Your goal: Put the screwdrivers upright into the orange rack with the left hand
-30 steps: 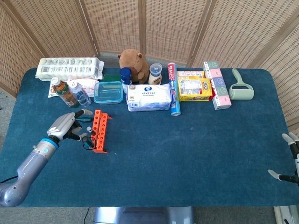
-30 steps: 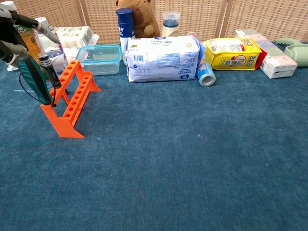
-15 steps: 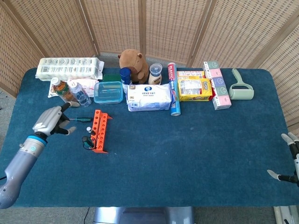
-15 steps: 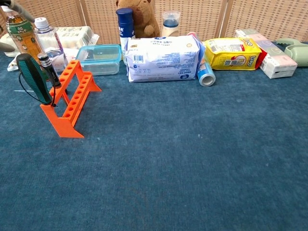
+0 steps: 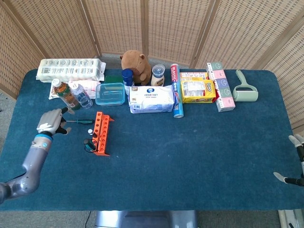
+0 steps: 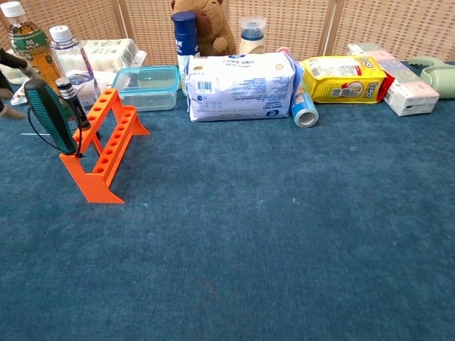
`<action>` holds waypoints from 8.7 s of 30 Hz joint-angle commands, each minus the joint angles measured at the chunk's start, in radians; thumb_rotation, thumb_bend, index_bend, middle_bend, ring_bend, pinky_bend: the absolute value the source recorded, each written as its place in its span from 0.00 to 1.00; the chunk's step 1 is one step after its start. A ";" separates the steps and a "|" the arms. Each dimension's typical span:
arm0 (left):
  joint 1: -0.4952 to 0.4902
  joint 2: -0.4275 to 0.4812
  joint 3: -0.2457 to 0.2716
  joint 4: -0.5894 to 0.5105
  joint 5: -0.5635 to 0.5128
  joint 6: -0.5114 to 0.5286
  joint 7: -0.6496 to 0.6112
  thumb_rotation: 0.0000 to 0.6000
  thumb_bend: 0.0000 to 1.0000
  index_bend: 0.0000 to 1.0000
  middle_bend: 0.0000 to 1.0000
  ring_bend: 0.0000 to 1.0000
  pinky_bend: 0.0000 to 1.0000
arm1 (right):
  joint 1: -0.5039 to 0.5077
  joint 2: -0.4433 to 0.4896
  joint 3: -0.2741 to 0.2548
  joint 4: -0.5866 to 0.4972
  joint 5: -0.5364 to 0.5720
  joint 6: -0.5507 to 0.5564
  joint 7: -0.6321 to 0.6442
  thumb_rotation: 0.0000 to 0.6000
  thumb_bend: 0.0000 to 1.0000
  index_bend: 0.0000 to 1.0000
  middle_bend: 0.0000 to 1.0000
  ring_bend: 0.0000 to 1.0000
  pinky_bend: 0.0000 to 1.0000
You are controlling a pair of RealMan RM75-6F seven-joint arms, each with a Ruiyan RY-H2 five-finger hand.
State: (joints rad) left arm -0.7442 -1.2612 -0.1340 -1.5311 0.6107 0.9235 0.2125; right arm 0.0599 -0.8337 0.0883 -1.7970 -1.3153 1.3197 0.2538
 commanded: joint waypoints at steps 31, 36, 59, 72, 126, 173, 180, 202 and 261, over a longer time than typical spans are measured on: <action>-0.078 -0.316 -0.035 0.348 -0.080 -0.037 0.235 1.00 0.28 0.34 1.00 0.96 0.99 | 0.001 0.005 0.003 0.018 0.008 -0.015 0.031 1.00 0.00 0.06 0.00 0.00 0.01; -0.084 -0.348 -0.043 0.386 -0.091 -0.039 0.263 1.00 0.28 0.35 1.00 0.96 0.99 | 0.003 0.006 0.003 0.023 0.009 -0.022 0.037 1.00 0.00 0.06 0.00 0.00 0.01; -0.084 -0.434 -0.087 0.476 -0.109 -0.032 0.344 1.00 0.36 0.53 1.00 0.96 0.99 | 0.002 0.010 0.003 0.033 0.000 -0.025 0.067 1.00 0.00 0.06 0.00 0.00 0.01; -0.052 -0.355 -0.141 0.332 -0.081 0.019 0.312 1.00 0.37 0.57 1.00 0.96 0.99 | 0.001 0.010 0.001 0.033 -0.006 -0.024 0.068 1.00 0.00 0.06 0.00 0.00 0.01; 0.232 0.071 -0.318 -0.132 0.585 -0.261 -1.211 1.00 0.38 0.58 1.00 0.96 0.99 | 0.031 -0.013 -0.007 0.013 0.018 -0.072 -0.004 1.00 0.00 0.07 0.00 0.00 0.02; 0.172 0.037 -0.263 -0.071 0.658 -0.289 -1.385 1.00 0.38 0.58 1.00 0.96 0.99 | 0.030 -0.012 -0.003 0.020 0.027 -0.070 0.002 1.00 0.00 0.07 0.00 0.00 0.02; 0.181 0.054 -0.254 -0.072 0.672 -0.266 -1.417 1.00 0.38 0.58 1.00 0.96 0.99 | 0.029 -0.011 -0.003 0.018 0.024 -0.067 0.004 1.00 0.00 0.07 0.00 0.00 0.02; 0.172 0.067 -0.213 -0.056 0.686 -0.252 -1.452 1.00 0.38 0.58 1.00 0.96 0.99 | 0.027 -0.008 -0.003 0.018 0.020 -0.062 0.009 1.00 0.00 0.07 0.00 0.00 0.02; 0.136 -0.030 -0.159 0.076 0.650 -0.261 -1.433 1.00 0.38 0.58 1.00 0.96 0.99 | 0.029 -0.012 0.000 0.019 0.034 -0.068 0.000 1.00 0.00 0.07 0.00 0.00 0.02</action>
State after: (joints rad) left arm -0.6084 -1.2900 -0.2928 -1.4562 1.2606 0.6621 -1.2201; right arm 0.0887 -0.8457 0.0888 -1.7778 -1.2813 1.2519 0.2534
